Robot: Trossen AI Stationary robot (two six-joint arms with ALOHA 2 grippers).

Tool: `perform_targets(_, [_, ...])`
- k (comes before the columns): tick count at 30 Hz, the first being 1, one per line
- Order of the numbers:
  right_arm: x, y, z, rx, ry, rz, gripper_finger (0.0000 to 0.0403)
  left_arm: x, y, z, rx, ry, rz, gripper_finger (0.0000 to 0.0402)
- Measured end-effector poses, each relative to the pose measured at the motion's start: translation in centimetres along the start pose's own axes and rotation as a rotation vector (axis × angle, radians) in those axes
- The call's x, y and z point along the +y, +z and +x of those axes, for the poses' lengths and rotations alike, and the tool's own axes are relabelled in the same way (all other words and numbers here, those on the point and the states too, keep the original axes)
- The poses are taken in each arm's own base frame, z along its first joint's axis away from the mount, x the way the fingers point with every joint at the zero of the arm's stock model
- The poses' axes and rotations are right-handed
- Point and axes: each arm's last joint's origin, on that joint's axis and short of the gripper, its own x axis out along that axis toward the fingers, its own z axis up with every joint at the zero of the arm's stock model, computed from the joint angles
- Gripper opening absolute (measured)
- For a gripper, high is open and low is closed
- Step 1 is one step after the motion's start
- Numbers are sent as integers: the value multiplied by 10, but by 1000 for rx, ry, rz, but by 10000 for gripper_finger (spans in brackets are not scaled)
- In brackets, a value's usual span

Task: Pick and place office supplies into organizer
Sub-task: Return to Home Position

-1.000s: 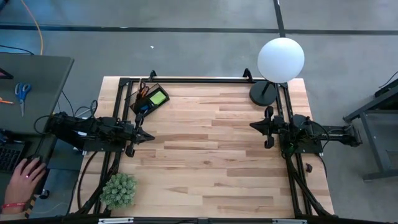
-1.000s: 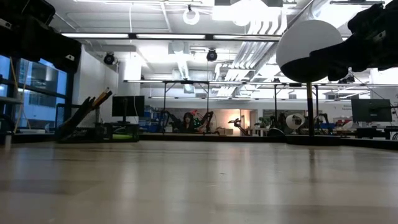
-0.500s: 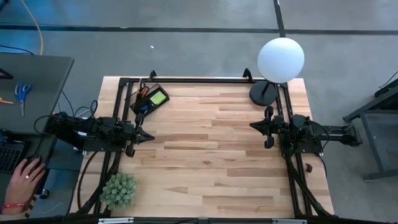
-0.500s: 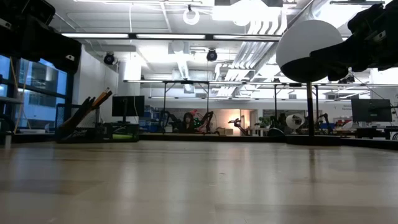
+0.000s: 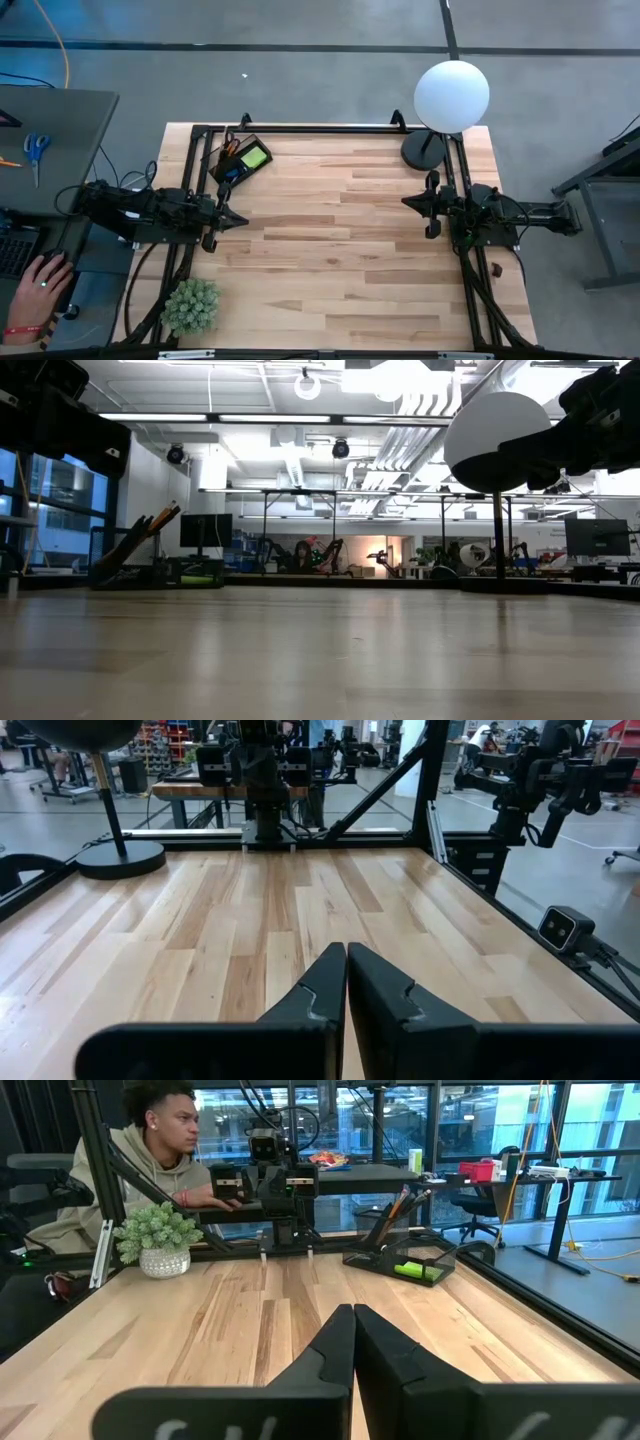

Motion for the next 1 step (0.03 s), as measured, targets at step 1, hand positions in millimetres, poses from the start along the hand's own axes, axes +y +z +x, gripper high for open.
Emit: perform_targets(1, [0, 0, 0, 0, 0, 0, 0, 0, 0, 0, 0, 0, 0, 6])
